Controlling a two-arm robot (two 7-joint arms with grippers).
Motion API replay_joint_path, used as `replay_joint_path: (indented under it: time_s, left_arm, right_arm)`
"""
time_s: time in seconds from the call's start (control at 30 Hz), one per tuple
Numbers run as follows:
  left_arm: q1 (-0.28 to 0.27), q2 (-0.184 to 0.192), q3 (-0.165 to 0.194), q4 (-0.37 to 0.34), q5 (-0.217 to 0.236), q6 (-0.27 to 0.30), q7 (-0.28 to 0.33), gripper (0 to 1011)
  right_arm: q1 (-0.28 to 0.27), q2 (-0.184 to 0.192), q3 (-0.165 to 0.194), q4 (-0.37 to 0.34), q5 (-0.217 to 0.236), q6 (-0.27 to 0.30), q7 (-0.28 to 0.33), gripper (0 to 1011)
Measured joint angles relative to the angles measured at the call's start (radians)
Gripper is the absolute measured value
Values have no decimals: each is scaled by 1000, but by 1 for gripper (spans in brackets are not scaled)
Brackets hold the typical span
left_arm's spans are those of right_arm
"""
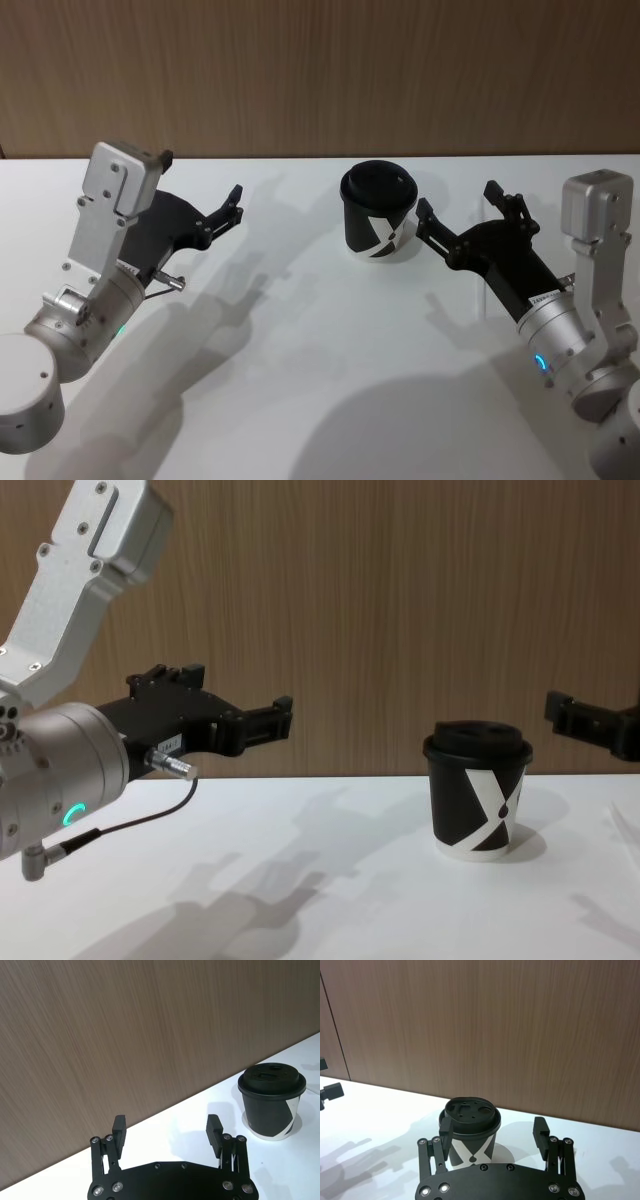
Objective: Pick up the straw with one hand, pass it to the other hand, and insert it into the cup.
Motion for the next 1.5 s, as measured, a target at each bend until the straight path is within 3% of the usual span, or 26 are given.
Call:
replay_joint_path:
  time_s: [1.5]
  left_arm:
    - [0,0,0,0,0,0,0,1003]
  right_arm:
    - [0,0,0,0,0,0,0,1001]
